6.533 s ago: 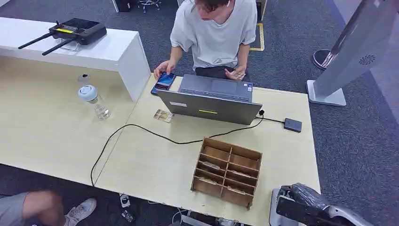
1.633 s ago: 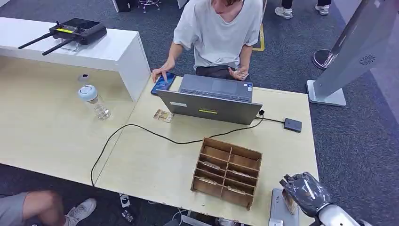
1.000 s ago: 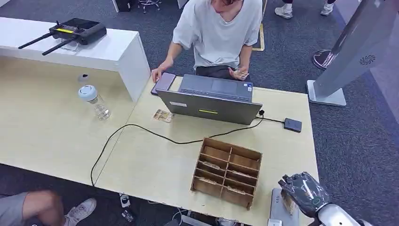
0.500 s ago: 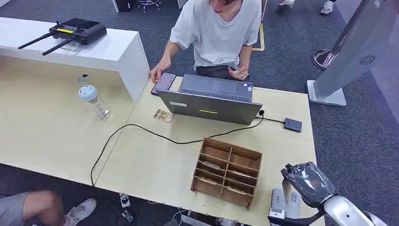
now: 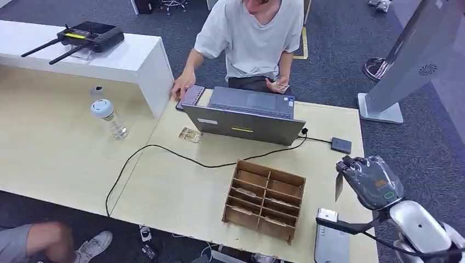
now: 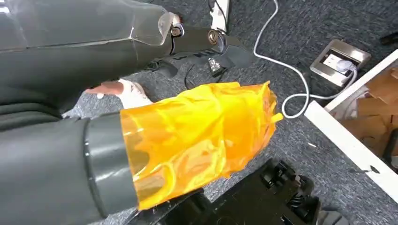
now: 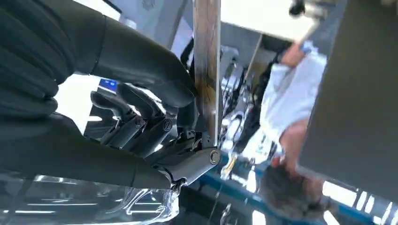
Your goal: Pass the card to the sensor for recognition and then transmit it.
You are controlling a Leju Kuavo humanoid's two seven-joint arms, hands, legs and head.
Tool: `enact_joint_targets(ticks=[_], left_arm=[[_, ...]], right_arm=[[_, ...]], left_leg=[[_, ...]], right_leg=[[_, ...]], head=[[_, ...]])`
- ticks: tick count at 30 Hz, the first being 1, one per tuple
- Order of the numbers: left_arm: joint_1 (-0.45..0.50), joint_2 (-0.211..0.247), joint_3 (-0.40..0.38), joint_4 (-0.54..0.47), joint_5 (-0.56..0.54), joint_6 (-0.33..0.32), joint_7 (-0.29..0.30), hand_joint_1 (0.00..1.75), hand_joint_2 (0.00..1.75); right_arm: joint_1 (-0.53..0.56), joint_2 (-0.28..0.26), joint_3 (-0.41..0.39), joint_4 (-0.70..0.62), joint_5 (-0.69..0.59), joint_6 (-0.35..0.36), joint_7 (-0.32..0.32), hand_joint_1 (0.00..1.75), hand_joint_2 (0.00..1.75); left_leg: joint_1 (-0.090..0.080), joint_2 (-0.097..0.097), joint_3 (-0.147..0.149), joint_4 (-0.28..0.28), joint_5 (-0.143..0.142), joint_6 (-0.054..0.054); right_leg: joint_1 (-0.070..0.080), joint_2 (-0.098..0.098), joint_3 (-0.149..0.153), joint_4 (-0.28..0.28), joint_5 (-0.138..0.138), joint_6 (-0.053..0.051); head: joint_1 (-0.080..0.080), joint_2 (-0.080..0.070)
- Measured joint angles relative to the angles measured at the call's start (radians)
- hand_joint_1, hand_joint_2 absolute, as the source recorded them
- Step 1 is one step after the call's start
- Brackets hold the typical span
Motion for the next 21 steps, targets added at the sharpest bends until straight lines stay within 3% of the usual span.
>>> enact_joint_targets(ticks=[11, 21], left_arm=[[-0.026, -0.004, 0.000, 0.002, -0.022, -0.020, -0.010, 0.00, 0.00], [-0.064, -0.011, -0.008, 0.028, -0.051, -0.045, -0.027, 0.00, 0.00]], right_arm=[[-0.103, 0.164, -0.016, 0.020, 0.013, -0.054, -0.035, 1.75, 1.75], [-0.209, 0.305, -0.016, 0.087, 0.036, -0.058, -0.015, 1.75, 1.75]], left_leg=[[0.000, 0.000, 0.000, 0.000, 0.000, 0.000], [0.000, 0.000, 0.000, 0.000, 0.001, -0.001]], right_leg=[[0.000, 0.000, 0.000, 0.001, 0.000, 0.000], [0.000, 0.000, 0.000, 0.001, 0.000, 0.000]], head=[[0.000, 0.000], [0.000, 0.000]])
